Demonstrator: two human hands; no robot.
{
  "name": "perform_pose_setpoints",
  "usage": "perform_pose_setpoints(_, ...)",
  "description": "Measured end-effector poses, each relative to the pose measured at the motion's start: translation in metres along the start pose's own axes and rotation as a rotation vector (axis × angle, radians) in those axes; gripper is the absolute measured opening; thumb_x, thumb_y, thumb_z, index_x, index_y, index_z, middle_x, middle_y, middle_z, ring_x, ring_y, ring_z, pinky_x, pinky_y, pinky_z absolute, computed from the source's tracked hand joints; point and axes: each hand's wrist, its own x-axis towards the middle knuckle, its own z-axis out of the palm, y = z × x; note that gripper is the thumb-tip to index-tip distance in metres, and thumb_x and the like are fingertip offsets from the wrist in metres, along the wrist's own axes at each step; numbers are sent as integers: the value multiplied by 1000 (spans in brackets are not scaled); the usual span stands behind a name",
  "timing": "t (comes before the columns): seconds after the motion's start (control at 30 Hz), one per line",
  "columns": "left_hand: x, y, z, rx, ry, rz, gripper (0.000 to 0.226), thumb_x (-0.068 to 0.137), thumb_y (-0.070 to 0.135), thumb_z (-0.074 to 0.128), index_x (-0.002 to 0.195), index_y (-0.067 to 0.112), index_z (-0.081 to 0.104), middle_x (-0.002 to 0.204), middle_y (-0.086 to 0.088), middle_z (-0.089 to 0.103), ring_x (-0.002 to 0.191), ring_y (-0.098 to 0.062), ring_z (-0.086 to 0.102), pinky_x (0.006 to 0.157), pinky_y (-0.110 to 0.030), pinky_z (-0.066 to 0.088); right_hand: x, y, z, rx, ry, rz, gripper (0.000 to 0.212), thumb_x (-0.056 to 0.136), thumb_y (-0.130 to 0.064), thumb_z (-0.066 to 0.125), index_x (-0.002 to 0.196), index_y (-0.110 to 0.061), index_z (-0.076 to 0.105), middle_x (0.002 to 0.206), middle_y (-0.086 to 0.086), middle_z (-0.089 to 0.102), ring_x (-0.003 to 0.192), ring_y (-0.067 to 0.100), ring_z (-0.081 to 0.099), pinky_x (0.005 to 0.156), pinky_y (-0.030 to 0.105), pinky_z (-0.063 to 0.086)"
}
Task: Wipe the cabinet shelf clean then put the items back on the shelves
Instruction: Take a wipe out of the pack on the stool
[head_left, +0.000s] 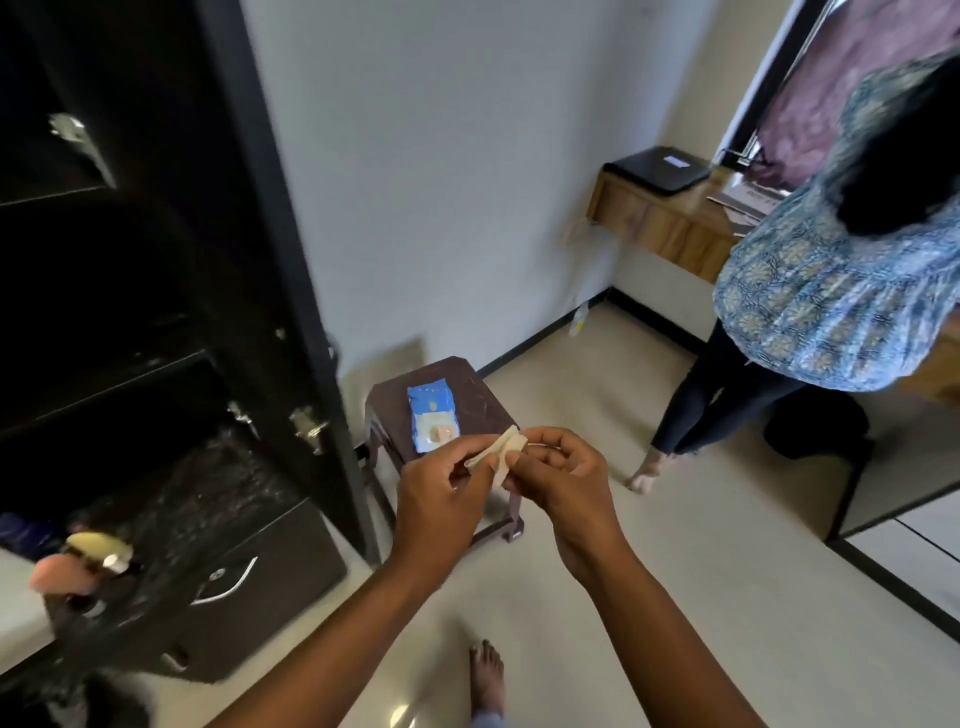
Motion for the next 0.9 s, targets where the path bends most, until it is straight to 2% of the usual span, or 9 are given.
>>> perform_pose_setpoints(0.07, -23, -5, -27, 22, -6, 10, 22, 95, 13, 72, 113, 23, 79, 101, 17, 78, 94, -1, 74, 80, -21, 60, -27, 14, 14, 5, -14, 67, 13, 93, -3, 72, 106, 0, 71, 96, 22, 78, 81, 31, 74, 79, 38, 64)
perform_pose_setpoints(0.2, -54, -22, -81, 74, -1, -42, 20, 96, 19, 72, 113, 22, 80, 103, 15, 79, 94, -2, 74, 77, -18, 59, -67, 43, 45, -27, -63, 182, 17, 96, -11, 72, 107, 2, 74, 96, 27, 77, 81, 29, 72, 81, 39, 65)
perform_pose_setpoints(0.4, -86, -52, -156, 102, 28, -215, 16, 96, 22, 70, 109, 27, 79, 98, 17, 77, 91, -2, 72, 71, -13, 55, -89, 78, 119, -163, -201, 261, 14, 96, -13, 73, 106, -4, 75, 95, 19, 79, 87, 33, 75, 89, 51, 61)
perform_pose_setpoints(0.43, -90, -58, -169, 117, 49, -249, 16, 96, 24, 70, 109, 28, 78, 100, 18, 77, 92, -1, 72, 73, -14, 57, -91, 84, 134, -169, -219, 279, 13, 96, -12, 73, 105, -3, 75, 97, 20, 79, 84, 30, 75, 83, 48, 63)
perform_pose_setpoints(0.5, -96, -72, -197, 118, 119, -321, 15, 97, 28, 69, 110, 29, 77, 105, 16, 76, 96, -4, 72, 76, -16, 58, -91, 95, 164, -146, -251, 326, 10, 96, -9, 72, 101, 0, 73, 101, 22, 77, 76, 22, 74, 68, 31, 61)
perform_pose_setpoints(0.57, -97, -85, -223, 109, 201, -377, 17, 98, 25, 67, 113, 28, 77, 110, 13, 76, 100, -7, 72, 77, -17, 59, -90, 106, 194, -108, -282, 383, 7, 94, -7, 74, 96, 0, 71, 103, 17, 77, 81, 20, 77, 66, 24, 59)
perform_pose_setpoints(0.67, -91, -104, -255, 45, 318, -483, 18, 99, 21, 66, 112, 30, 75, 112, 9, 76, 103, -12, 72, 80, -30, 65, -80, 123, 235, -49, -309, 489, 8, 94, -8, 75, 99, -4, 70, 108, 11, 79, 96, 23, 80, 78, 32, 63)
perform_pose_setpoints(0.8, -77, -131, -282, -101, 421, -605, 20, 100, 12, 63, 111, 25, 74, 110, 2, 78, 100, -19, 76, 79, -38, 66, -59, 144, 280, -19, -334, 598, 20, 96, -10, 73, 115, -6, 70, 109, 11, 80, 99, 27, 79, 86, 42, 65)
perform_pose_setpoints(0.9, -64, -157, -293, -106, 453, -643, 19, 102, 14, 61, 114, 22, 73, 109, -3, 79, 97, -22, 77, 82, -44, 66, -37, 163, 307, -30, -346, 655, 28, 94, -9, 75, 122, -8, 69, 115, 12, 78, 100, 29, 79, 89, 45, 64)
